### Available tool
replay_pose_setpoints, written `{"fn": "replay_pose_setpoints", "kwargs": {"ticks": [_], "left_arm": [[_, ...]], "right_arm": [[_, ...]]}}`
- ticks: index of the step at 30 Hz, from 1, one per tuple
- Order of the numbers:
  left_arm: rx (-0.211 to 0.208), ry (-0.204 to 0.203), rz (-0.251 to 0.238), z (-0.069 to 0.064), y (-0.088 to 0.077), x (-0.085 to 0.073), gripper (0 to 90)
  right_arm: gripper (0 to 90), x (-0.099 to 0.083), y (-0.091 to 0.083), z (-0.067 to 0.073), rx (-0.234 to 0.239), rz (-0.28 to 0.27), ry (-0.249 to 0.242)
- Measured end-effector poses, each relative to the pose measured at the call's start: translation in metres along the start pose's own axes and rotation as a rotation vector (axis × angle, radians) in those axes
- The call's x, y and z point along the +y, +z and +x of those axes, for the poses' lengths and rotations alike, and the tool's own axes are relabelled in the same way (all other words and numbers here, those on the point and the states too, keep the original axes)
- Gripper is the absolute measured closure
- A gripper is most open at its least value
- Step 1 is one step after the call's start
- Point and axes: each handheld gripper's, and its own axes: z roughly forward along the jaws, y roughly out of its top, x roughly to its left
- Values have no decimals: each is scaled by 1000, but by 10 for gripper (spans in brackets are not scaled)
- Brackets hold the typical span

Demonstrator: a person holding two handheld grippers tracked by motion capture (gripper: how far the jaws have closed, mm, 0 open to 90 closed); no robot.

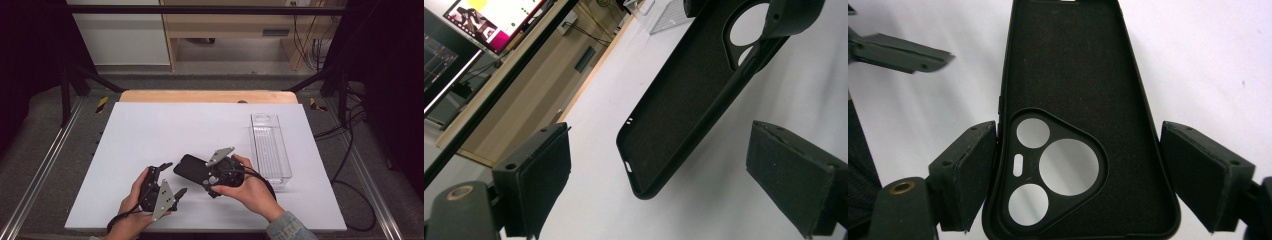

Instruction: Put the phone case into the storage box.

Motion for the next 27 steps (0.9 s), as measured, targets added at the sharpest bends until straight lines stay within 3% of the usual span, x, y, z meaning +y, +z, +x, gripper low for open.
{"fn": "replay_pose_setpoints", "kwargs": {"ticks": [10,20,27], "left_arm": [[18,38,23,-7,4,0,135],[64,85,48,-9,4,-1,188],[77,156,66,-14,5,0,268]], "right_arm": [[177,8,3,8,12,4,-31],[177,16,4,16,30,0,-50],[176,19,5,20,38,-7,-60]]}}
